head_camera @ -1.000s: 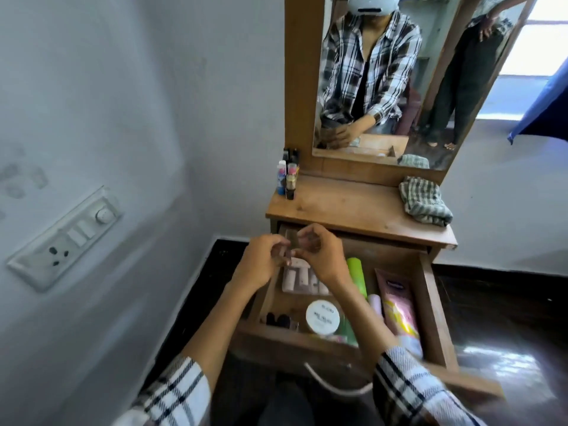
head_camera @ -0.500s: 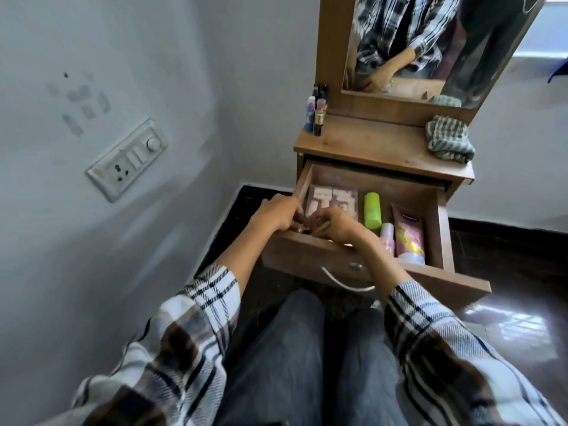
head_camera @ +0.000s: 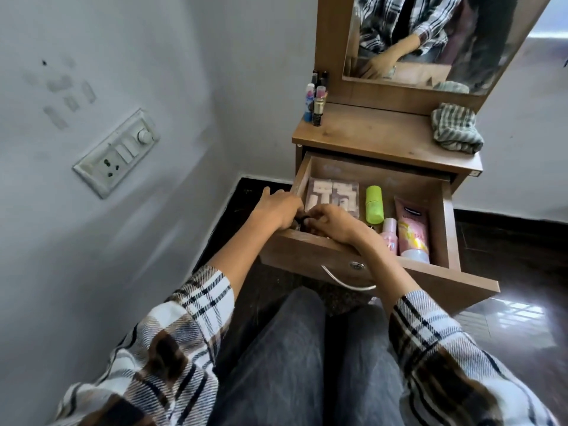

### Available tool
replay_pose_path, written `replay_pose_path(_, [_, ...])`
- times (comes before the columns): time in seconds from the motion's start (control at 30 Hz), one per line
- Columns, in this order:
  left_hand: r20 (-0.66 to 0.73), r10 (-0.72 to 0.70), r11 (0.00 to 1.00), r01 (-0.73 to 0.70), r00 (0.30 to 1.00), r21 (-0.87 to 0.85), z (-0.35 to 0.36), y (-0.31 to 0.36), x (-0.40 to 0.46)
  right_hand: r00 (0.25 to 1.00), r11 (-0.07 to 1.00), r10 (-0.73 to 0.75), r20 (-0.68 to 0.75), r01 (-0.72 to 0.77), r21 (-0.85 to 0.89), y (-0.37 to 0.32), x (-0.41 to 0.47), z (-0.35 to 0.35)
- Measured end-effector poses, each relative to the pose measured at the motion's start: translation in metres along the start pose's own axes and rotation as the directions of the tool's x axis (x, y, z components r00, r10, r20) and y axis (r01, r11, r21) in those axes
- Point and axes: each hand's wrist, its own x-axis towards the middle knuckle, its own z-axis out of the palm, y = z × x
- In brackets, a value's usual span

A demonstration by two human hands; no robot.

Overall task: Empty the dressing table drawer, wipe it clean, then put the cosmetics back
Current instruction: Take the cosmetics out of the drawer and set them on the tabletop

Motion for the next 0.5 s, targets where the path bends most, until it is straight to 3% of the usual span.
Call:
replay_pose_path(0.17, [-0.086, 0.020, 0.986, -0.034, 0.996, -0.164, -0.008, -0.009, 0.003, 0.976, 0.995, -0.072, -0.204, 0.083, 0.049, -0.004, 0.005, 0.001])
replay_pose_path(0.3, [-0.243, -0.023, 0.885, -0.093, 0.970, -0.456, -0.025, -0.017, 0.022, 0.928, 0.974, -0.061, -0.369, 0.137, 0.182, -0.013, 0.020, -0.009])
replay_pose_path(0.4, [-0.439, -0.211, 0.737, -0.153, 0.873, -0.659, -0.041, -0.019, 0.047, 0.871, 0.955, -0.030, -0.490, 0.170, 0.244, -0.022, 0.042, -0.025])
replay_pose_path(0.5, [-0.581, -0.345, 0.686, -0.225, 0.737, -0.692, -0.059, -0.022, 0.075, 0.827, 0.939, 0.016, -0.562, 0.180, 0.293, -0.035, 0.066, -0.044])
